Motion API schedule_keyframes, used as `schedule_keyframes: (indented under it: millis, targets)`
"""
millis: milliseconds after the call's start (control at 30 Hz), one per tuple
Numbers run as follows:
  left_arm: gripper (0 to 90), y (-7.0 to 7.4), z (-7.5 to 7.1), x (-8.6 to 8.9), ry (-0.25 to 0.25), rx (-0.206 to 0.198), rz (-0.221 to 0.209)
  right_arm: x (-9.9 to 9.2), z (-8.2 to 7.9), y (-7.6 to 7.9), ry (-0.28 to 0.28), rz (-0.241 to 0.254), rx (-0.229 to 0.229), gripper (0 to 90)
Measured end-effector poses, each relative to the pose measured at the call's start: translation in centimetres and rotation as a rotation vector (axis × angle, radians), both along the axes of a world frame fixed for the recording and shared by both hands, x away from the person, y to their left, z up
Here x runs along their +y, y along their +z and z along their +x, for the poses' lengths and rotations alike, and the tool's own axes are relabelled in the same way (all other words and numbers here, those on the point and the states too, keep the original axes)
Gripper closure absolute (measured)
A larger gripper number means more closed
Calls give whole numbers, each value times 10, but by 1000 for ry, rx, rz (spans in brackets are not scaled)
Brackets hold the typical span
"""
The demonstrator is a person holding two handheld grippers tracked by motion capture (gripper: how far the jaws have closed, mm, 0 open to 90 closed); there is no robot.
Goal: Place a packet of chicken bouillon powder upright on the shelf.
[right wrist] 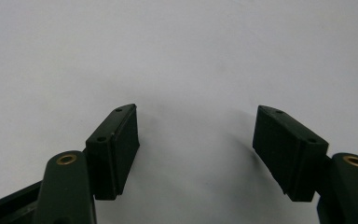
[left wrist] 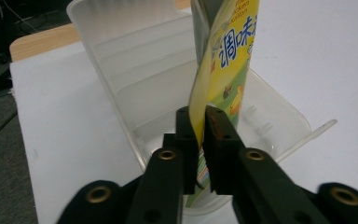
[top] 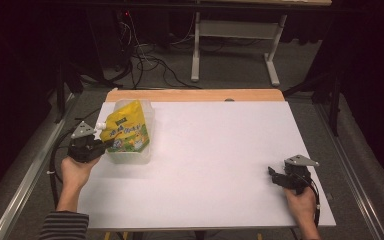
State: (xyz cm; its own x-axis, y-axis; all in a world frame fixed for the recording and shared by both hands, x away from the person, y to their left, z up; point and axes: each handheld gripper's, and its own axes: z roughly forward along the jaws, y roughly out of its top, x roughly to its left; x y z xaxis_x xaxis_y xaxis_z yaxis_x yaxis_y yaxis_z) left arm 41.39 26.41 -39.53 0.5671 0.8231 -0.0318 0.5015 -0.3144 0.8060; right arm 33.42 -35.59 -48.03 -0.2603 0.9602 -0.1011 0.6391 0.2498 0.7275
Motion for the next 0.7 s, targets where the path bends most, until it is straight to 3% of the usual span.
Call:
schedule_keyframes:
  millis: [33, 133, 333, 567, 700]
  targets:
    - [729, 1, -1, 1, 8, -4, -7, 0, 0, 0, 0, 0, 0, 315]
    - [707, 3, -4, 5, 23, -25, -20, 0, 0, 0, 0, 0, 0, 315]
    - [578, 9, -11, 9, 74, -30, -45, 0, 0, 0, 0, 0, 0, 314]
    - [533, 15, -24, 8, 109, -36, -84, 0, 0, 0, 0, 1, 0, 314]
    - [517, 18, -33, 3, 143, -44, -74, 0, 0, 0, 0, 0, -1, 314]
